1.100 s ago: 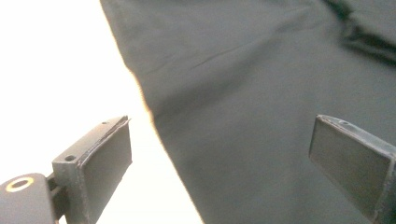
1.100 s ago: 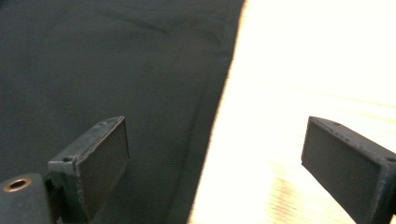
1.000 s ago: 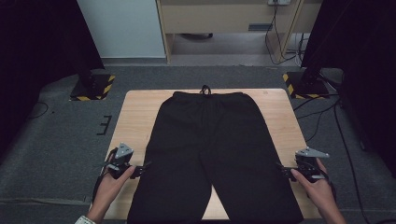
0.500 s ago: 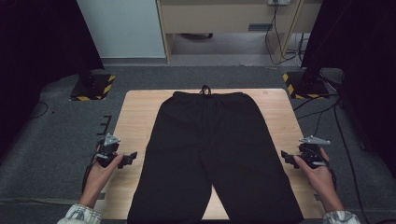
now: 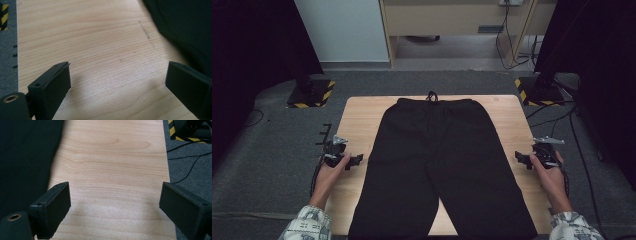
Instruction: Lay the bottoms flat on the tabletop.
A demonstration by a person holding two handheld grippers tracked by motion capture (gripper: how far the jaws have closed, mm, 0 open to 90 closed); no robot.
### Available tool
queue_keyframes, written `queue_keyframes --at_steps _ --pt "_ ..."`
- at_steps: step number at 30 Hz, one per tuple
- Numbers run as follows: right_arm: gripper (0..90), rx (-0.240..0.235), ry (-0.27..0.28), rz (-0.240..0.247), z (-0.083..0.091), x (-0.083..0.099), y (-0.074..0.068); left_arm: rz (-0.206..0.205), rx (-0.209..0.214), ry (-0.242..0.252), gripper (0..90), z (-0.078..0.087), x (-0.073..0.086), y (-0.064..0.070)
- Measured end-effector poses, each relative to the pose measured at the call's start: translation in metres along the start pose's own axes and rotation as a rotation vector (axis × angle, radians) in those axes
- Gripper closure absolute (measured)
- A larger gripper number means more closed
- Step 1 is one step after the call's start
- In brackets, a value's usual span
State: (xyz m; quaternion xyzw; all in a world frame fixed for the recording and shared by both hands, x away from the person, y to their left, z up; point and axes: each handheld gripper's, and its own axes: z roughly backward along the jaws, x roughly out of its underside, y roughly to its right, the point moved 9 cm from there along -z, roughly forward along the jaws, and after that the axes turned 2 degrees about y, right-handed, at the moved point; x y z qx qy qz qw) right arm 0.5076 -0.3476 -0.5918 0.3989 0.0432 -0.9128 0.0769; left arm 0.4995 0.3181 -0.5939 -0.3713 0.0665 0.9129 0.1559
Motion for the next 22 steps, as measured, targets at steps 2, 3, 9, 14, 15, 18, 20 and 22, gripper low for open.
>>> queue_keyframes --at_steps 2,3,9,14,15,18,20,22 --pt "9.8 0.006 -0.002 -0.004 -0.001 0.002 0.001 0.015 0.004 0.002 5.6 -0.001 0.002 -0.001" --pt "9.7 0.008 0.001 -0.012 -0.002 0.003 0.001 0.02 0.008 0.001 5.6 -0.002 0.003 0.0" --pt "9.0 0.035 0.016 -0.011 -0.006 0.007 0.005 -0.011 -0.007 0.044 3.6 -0.005 0.004 0.003" --pt "9.0 0.035 0.014 -0.012 0.001 0.013 0.001 0.008 -0.028 0.045 3.6 0.001 0.01 0.005" --pt "8.9 0.033 0.017 -0.006 0.003 0.016 0.0 0.009 -0.03 0.045 3.7 0.002 0.012 0.006" --pt "9.0 0.019 0.015 0.004 0.011 0.023 -0.005 0.005 -0.025 0.045 3.6 0.008 0.017 0.012" --pt "9.0 0.017 0.016 0.008 0.016 0.028 -0.006 0.004 -0.022 0.045 3.6 0.01 0.019 0.014" --pt "9.0 0.019 0.016 0.002 0.019 0.03 -0.007 0.004 -0.022 0.045 3.6 0.011 0.02 0.015"
